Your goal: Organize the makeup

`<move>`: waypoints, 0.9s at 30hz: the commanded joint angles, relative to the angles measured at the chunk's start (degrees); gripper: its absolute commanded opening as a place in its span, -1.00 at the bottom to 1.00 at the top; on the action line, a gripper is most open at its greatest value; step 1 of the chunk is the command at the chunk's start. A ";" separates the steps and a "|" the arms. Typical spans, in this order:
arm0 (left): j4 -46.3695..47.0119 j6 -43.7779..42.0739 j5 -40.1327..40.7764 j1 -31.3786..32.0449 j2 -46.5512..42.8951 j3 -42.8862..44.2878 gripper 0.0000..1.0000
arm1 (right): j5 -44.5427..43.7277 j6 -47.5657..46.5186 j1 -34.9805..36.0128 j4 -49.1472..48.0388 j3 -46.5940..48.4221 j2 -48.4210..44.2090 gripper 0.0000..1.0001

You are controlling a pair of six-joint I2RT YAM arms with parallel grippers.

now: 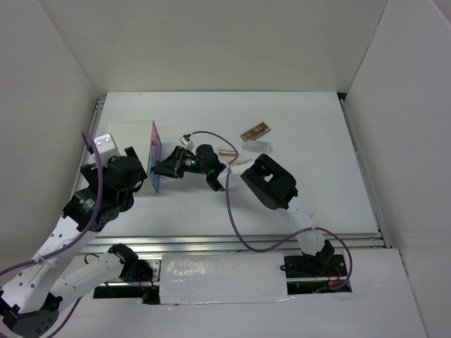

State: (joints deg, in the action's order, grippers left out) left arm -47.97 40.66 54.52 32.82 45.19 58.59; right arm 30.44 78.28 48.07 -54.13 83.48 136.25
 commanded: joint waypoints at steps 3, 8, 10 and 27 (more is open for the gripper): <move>1.03 -0.50 0.32 -0.21 -0.37 1.27 0.99 | 1.03 0.12 -1.23 -8.62 -4.02 -3.62 -0.64; 0.86 -0.41 0.50 -0.21 0.07 1.27 0.99 | 1.73 0.21 -2.46 -10.56 -7.10 -5.20 -0.65; 0.77 -0.32 0.67 -0.21 0.16 1.35 0.99 | 1.99 0.12 -3.34 -10.91 -8.33 -5.90 -0.65; 0.24 0.20 1.38 -0.21 0.86 1.35 0.99 | 4.63 -1.99 -8.79 -16.10 -20.02 -11.78 -0.66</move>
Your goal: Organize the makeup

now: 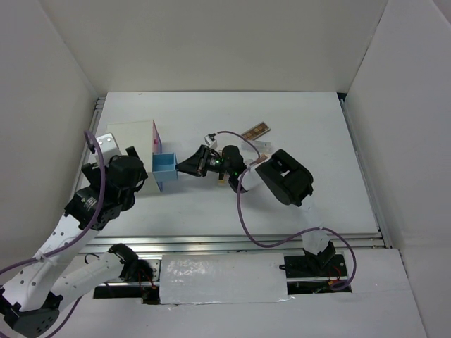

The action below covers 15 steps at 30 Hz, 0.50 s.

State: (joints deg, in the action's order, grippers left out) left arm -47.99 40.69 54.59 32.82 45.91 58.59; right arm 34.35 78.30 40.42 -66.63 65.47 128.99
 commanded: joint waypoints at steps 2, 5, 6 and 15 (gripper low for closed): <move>0.17 0.09 1.31 -0.21 0.23 1.44 0.99 | 0.63 -2.45 -1.75 -3.86 -3.50 -5.23 -0.66; 0.17 0.09 1.31 -0.21 0.15 1.44 0.99 | 1.07 -2.72 -2.10 -3.77 -3.69 -5.85 -0.63; 0.17 0.09 1.31 -0.21 0.23 1.44 0.99 | 1.33 -2.89 -2.10 -3.42 -3.42 -5.77 -0.62; 0.26 0.10 1.22 -0.21 -0.12 1.27 0.99 | 3.53 -6.66 -2.72 3.34 0.88 -5.76 0.37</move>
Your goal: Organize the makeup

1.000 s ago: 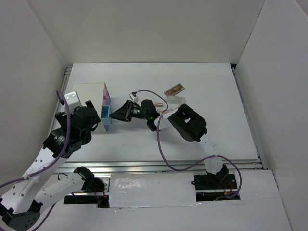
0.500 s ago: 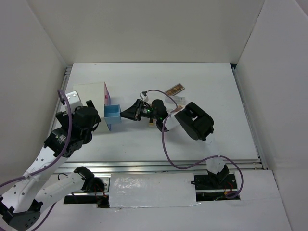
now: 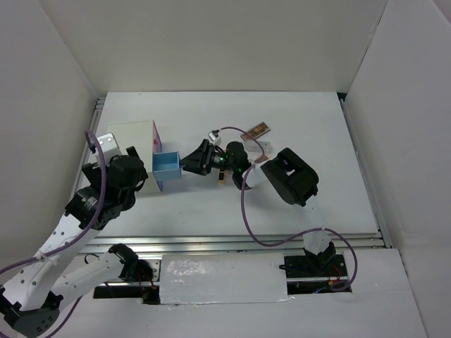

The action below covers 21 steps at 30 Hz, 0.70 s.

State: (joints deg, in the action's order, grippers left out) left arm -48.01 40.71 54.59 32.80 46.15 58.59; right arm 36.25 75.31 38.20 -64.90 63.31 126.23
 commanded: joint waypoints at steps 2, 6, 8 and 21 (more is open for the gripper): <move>0.28 0.07 1.22 -0.19 -0.36 1.27 0.99 | 1.63 -4.90 -0.58 2.06 2.27 -3.89 0.64; 0.11 0.07 1.14 -0.19 -0.36 1.27 0.99 | -1.25 -8.85 -1.89 6.18 -1.95 -9.50 0.99; 0.28 -0.02 0.87 -0.19 -0.45 1.27 0.99 | -1.88 -10.26 -2.86 6.46 -5.54 -13.27 0.99; 0.02 0.34 0.78 -0.19 -1.59 1.62 0.99 | -47.10 -39.44 0.47 83.82 10.50 -27.63 1.00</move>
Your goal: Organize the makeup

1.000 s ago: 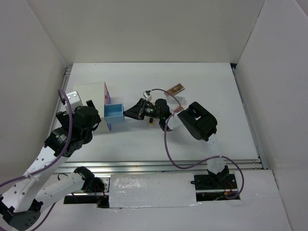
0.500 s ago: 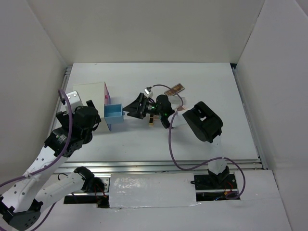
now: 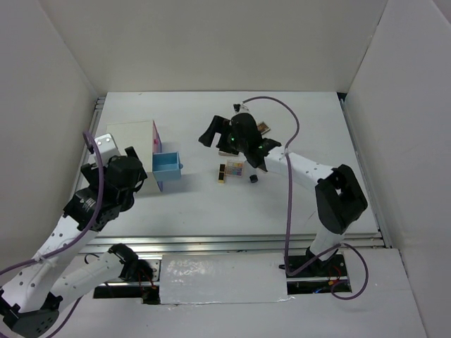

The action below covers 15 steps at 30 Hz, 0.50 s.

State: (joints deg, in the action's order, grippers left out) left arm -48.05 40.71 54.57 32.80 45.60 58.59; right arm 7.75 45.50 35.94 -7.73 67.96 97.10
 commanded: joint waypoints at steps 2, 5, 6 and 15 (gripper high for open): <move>-0.11 0.42 0.72 -0.19 -1.13 1.70 0.99 | -29.78 -10.07 5.09 32.22 9.46 4.58 0.96; -0.29 0.51 0.37 -0.19 -1.13 1.88 0.99 | -33.50 -9.37 6.24 36.47 10.09 7.13 0.77; -0.29 0.43 0.19 -0.19 -1.22 1.97 0.99 | -33.24 -9.20 6.68 36.47 9.73 7.57 0.72; 0.68 -0.45 -0.43 -0.19 -2.63 1.53 0.99 | -31.22 -8.49 8.35 36.38 12.28 14.87 0.50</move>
State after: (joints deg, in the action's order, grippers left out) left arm -48.40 40.69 53.89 32.80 43.59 58.61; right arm -21.26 37.54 43.51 26.74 77.49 110.98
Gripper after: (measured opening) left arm 0.994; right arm 0.759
